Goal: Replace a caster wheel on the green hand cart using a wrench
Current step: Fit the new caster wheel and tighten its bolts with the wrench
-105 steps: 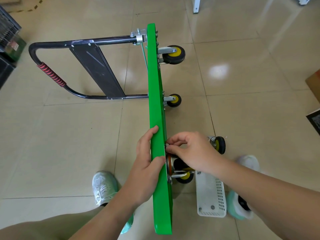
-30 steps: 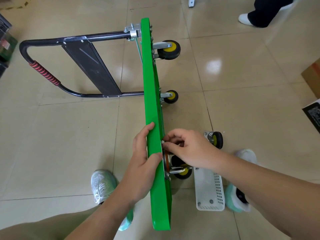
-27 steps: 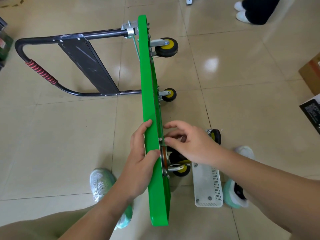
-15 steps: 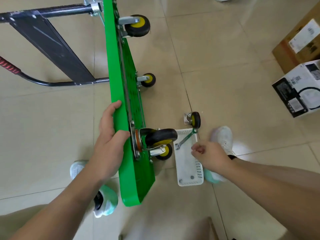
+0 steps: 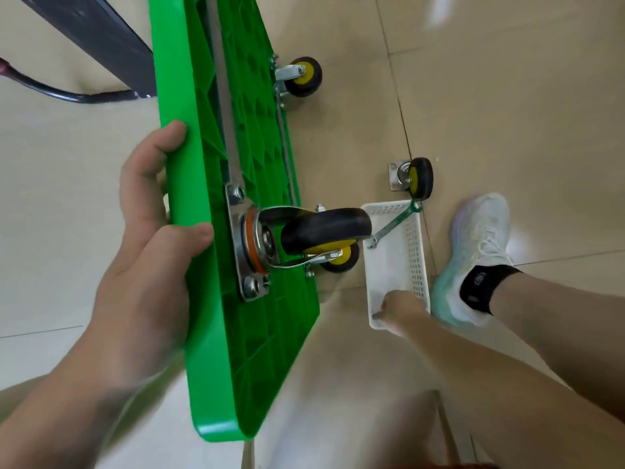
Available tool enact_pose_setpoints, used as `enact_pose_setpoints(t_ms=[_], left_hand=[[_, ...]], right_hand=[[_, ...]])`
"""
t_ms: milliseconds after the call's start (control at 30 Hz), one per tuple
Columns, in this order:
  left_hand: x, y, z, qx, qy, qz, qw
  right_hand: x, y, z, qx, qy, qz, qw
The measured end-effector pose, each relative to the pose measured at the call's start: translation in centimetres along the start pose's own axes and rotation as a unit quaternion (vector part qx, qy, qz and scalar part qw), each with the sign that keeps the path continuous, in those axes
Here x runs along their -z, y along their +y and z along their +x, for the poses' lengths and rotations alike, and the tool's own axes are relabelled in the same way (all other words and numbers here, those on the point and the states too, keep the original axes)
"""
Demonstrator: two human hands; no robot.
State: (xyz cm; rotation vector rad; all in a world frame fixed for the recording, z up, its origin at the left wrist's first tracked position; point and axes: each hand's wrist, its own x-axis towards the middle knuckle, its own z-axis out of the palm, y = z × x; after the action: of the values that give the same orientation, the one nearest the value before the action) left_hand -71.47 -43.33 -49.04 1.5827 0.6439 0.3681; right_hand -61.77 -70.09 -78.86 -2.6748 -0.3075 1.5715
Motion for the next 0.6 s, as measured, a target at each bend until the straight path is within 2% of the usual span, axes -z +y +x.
enact_pose_setpoints(t_ms=[200, 400, 600], left_hand=[[-1.0, 0.7, -0.2, 0.016, 0.030, 0.000, 0.999], [-1.3, 1.4, -0.6, 0.026, 0.032, -0.009, 0.999], [-0.9, 0.6, -0.2, 0.022, 0.031, -0.019, 0.999]], right_hand=[[-1.8, -0.6, 1.3, -0.065, 0.021, -0.015, 0.998], [-1.6, -2.1, 1.7, -0.054, -0.033, 0.025, 0.998], [-1.5, -3.2, 1.1, -0.046, 0.000, 0.043, 0.998]])
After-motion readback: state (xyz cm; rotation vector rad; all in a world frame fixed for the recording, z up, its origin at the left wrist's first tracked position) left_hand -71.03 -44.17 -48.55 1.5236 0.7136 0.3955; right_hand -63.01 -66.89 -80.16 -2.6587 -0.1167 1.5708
